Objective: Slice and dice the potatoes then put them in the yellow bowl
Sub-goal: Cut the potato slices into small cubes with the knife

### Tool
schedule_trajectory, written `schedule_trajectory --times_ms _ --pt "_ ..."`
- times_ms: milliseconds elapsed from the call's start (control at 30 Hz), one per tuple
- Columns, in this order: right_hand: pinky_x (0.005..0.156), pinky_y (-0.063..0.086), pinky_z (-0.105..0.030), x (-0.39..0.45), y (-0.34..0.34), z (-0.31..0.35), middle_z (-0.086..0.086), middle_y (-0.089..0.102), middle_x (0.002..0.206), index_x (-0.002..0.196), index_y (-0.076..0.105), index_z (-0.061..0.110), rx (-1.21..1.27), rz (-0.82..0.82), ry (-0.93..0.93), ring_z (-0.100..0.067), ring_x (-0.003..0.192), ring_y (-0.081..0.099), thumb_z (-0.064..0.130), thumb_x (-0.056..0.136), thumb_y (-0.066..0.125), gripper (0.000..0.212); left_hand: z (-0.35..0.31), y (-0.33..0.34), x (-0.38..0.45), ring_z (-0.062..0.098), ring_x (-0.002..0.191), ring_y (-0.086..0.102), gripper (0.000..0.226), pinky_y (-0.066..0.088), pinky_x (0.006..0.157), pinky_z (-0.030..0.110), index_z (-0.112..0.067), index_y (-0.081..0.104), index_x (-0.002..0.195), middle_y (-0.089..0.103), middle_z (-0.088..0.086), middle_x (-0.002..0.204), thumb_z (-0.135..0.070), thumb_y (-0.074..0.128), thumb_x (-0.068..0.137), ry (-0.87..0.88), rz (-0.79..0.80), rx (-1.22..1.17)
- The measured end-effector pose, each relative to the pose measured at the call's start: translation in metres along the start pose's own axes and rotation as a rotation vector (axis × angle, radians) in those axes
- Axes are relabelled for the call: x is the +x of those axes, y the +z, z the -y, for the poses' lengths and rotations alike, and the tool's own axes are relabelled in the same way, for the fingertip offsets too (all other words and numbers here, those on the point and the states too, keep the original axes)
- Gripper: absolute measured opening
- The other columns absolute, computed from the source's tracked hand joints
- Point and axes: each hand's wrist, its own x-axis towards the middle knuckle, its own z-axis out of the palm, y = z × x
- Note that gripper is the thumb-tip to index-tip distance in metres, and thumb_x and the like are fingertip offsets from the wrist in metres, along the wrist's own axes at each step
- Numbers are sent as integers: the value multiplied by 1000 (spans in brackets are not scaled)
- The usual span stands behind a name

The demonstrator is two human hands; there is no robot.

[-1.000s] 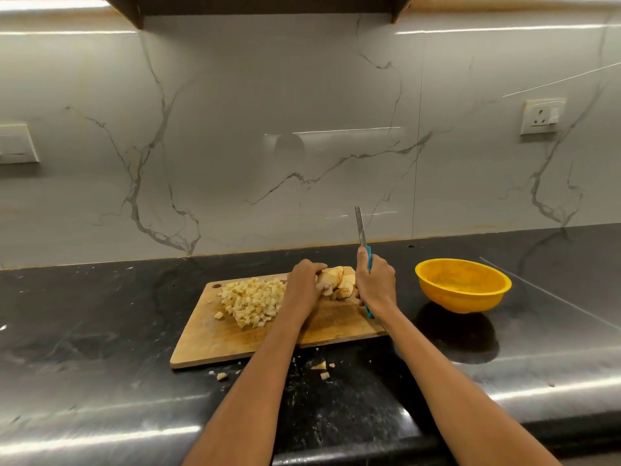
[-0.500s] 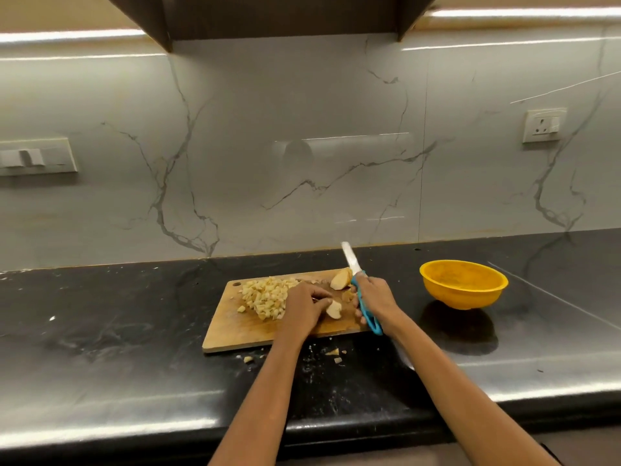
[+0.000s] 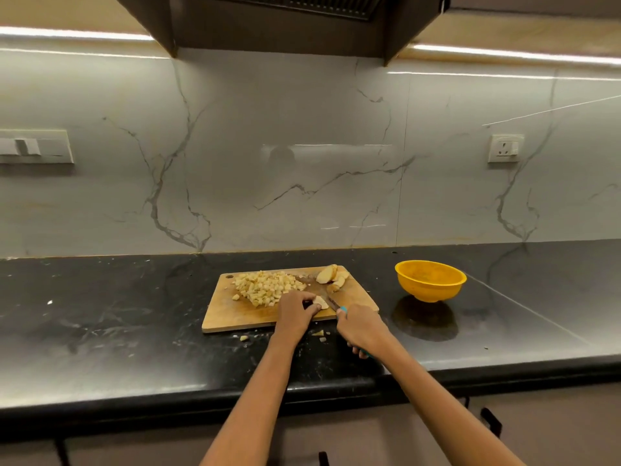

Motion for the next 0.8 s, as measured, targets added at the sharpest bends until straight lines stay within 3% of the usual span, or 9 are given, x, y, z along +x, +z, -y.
schedule_trajectory --times_ms 67,133,267,333,400,467,533,800 --pt "45 47 -25 -4 1 3 -9 58 64 73 50 6 -77 -3 -26 -19 53 59 27 104 29 43 -1 0 -2 18 111 58 33 39 97 28 -9 67 114 67 7 116 -24 67 85 0 -6 1" --pt "57 51 -28 -5 0 5 -10 61 70 75 53 5 -118 9 -18 -26 72 66 22 103 30 40 -2 0 -2 18 112 57 34 39 97 28 -9 65 116 66 7 118 -23 66 85 2 -8 -1" --pt "50 46 -24 0 1 11 -7 54 58 65 47 7 -159 82 19 -18 49 54 19 102 29 43 -2 -1 0 18 110 59 33 41 94 27 -8 66 115 67 7 116 -22 67 84 6 -1 -9" --pt "48 43 -23 7 3 15 -7 56 60 65 48 6 -225 92 -8 -18 47 52 14 100 29 40 -2 -2 -1 18 108 60 32 41 92 26 -8 67 113 68 8 114 -22 68 83 8 2 -13" --pt "56 43 -25 11 6 19 -12 64 78 77 56 3 -274 82 -57 -23 63 60 12 97 33 31 -2 -2 -1 18 106 61 32 42 92 27 -8 68 112 68 8 112 -22 68 83 14 0 -22" --pt "67 42 -27 11 8 21 -15 67 103 102 62 0 -323 51 -87 -28 91 64 12 96 37 29 -3 -2 -2 18 106 61 32 43 92 27 -8 68 111 68 7 112 -21 68 83 12 -4 -28" --pt "73 42 -28 2 9 21 -13 64 113 113 61 2 -368 27 -98 -28 103 61 14 97 39 29 -3 -1 -3 18 106 60 32 43 93 29 -8 68 112 68 7 112 -22 68 83 10 -4 -27" --pt "84 49 -33 -54 1 0 -10 63 117 118 59 6 -483 -49 -138 -25 106 62 16 98 43 27 -3 -1 -4 17 111 57 33 40 97 28 -11 65 116 66 6 117 -23 66 85 -7 -4 2"
